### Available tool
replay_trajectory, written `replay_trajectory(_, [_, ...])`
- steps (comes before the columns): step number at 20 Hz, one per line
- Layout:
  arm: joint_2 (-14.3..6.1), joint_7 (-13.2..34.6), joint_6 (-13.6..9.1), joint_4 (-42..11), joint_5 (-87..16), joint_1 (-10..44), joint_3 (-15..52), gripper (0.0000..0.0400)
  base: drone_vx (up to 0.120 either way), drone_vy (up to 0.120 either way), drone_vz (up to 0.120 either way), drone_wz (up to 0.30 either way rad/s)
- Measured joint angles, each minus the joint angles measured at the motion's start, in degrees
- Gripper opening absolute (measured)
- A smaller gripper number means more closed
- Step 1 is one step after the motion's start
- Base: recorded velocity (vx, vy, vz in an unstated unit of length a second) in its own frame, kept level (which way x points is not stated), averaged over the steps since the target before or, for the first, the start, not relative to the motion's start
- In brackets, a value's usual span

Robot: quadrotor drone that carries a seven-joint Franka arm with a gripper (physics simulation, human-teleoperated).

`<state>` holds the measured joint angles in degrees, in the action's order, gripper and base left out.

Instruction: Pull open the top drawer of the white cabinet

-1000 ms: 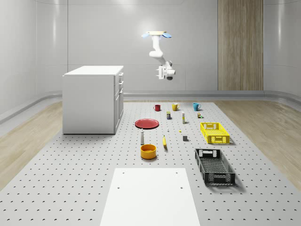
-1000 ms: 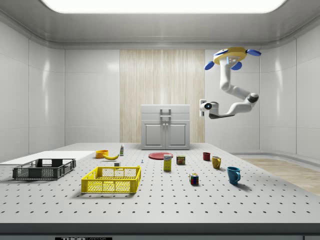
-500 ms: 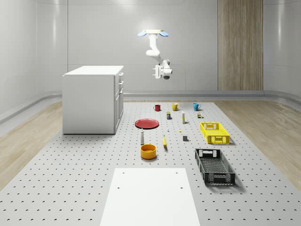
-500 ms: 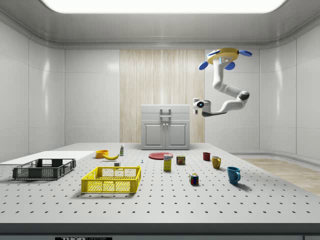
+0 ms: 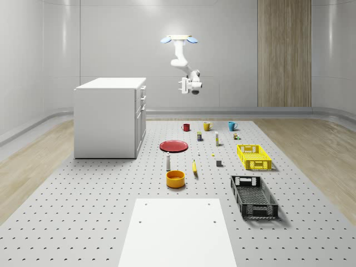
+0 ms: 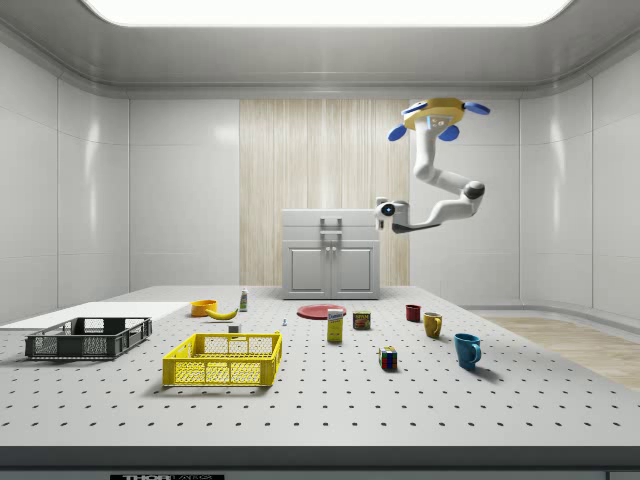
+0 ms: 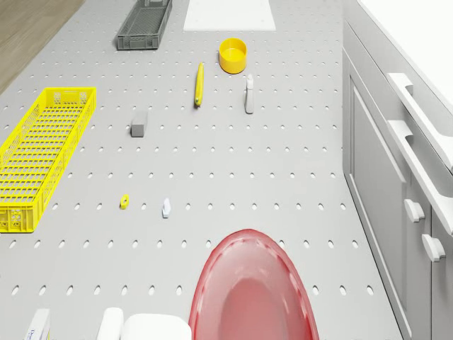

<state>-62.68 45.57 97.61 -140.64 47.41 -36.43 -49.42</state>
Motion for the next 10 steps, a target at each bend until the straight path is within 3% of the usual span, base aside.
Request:
replay_trajectory(1, [-0.14, 0.10, 0.12, -0.02, -0.12, -0.13, -0.04, 0.0305, 0.120, 0.000, 0.000, 0.000])
replay_trajectory(4, [-0.56, 0.38, 0.48, -0.07, -0.45, -0.51, -0.16, 0.0305, 0.120, -0.107, 0.013, 0.000])
replay_trajectory(8, [-1.09, 0.73, 0.93, -0.14, -0.88, -0.99, -0.30, 0.0305, 0.120, -0.120, 0.120, 0.000])
replay_trajectory(10, [-1.34, 0.90, 1.15, -0.17, -1.09, -1.21, -0.37, 0.0305, 0.120, -0.120, 0.040, 0.000])
